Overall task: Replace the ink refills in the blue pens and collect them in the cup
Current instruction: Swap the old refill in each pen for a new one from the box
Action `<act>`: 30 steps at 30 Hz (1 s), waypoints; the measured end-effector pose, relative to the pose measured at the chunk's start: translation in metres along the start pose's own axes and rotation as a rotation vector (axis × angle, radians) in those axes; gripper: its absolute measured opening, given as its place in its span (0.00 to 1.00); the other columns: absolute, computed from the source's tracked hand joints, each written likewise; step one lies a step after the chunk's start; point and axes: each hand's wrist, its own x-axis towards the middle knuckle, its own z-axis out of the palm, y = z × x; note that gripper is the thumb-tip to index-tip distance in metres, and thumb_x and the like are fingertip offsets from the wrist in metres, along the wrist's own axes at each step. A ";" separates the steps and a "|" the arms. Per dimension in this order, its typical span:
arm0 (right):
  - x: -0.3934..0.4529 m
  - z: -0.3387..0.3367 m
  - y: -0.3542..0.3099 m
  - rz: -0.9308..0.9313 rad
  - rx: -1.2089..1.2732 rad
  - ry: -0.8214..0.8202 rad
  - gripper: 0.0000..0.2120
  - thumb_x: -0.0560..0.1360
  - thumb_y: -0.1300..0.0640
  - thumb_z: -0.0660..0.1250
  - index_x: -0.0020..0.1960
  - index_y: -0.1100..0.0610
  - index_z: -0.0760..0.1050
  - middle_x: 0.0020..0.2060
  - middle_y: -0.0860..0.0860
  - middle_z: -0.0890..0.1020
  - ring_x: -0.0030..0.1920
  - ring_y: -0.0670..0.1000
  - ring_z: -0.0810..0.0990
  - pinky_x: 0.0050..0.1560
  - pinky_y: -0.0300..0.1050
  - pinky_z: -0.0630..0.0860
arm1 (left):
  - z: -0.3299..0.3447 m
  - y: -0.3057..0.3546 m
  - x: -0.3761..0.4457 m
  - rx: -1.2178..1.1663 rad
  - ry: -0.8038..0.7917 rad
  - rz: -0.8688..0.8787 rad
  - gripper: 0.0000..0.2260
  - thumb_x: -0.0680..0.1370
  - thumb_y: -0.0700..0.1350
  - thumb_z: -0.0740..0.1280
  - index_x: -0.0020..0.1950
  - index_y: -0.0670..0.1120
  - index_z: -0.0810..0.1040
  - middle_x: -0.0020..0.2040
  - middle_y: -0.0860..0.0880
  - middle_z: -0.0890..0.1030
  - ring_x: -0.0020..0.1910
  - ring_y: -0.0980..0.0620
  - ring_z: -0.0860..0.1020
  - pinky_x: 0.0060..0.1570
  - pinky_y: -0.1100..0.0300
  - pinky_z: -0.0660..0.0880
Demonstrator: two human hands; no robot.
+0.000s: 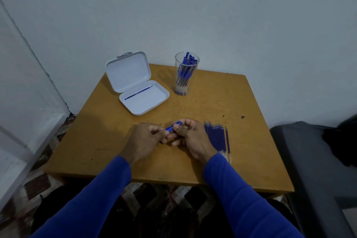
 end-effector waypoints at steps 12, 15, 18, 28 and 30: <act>0.003 -0.003 0.003 -0.056 -0.017 0.023 0.06 0.84 0.63 0.61 0.57 0.65 0.73 0.43 0.64 0.85 0.36 0.53 0.85 0.25 0.40 0.73 | -0.002 -0.004 0.003 0.064 -0.006 0.053 0.07 0.80 0.48 0.71 0.44 0.50 0.86 0.35 0.52 0.85 0.33 0.62 0.78 0.34 0.69 0.71; 0.003 -0.002 0.003 -0.074 -0.014 0.041 0.06 0.85 0.61 0.60 0.58 0.64 0.71 0.44 0.65 0.85 0.36 0.53 0.85 0.23 0.40 0.72 | 0.000 -0.007 0.002 0.092 0.012 0.072 0.06 0.80 0.48 0.70 0.49 0.50 0.87 0.36 0.54 0.85 0.38 0.58 0.81 0.39 0.65 0.75; 0.001 -0.002 0.002 -0.079 -0.034 0.047 0.07 0.85 0.60 0.60 0.58 0.64 0.71 0.43 0.62 0.86 0.36 0.53 0.84 0.23 0.41 0.73 | 0.001 -0.008 0.003 0.084 0.028 0.090 0.05 0.80 0.48 0.71 0.50 0.50 0.87 0.36 0.55 0.85 0.38 0.60 0.81 0.38 0.71 0.73; 0.001 0.001 -0.001 -0.009 0.111 0.189 0.08 0.85 0.56 0.60 0.56 0.60 0.73 0.45 0.61 0.86 0.41 0.57 0.85 0.34 0.49 0.82 | 0.001 -0.008 0.001 0.041 0.063 0.107 0.04 0.79 0.48 0.71 0.48 0.52 0.86 0.37 0.54 0.85 0.30 0.64 0.78 0.32 0.69 0.72; 0.002 0.002 -0.004 -0.013 0.004 0.304 0.07 0.84 0.57 0.63 0.54 0.60 0.77 0.42 0.59 0.85 0.35 0.53 0.83 0.30 0.46 0.81 | 0.001 -0.010 -0.002 0.014 0.079 0.130 0.04 0.79 0.47 0.71 0.47 0.53 0.85 0.37 0.54 0.85 0.29 0.63 0.77 0.32 0.67 0.73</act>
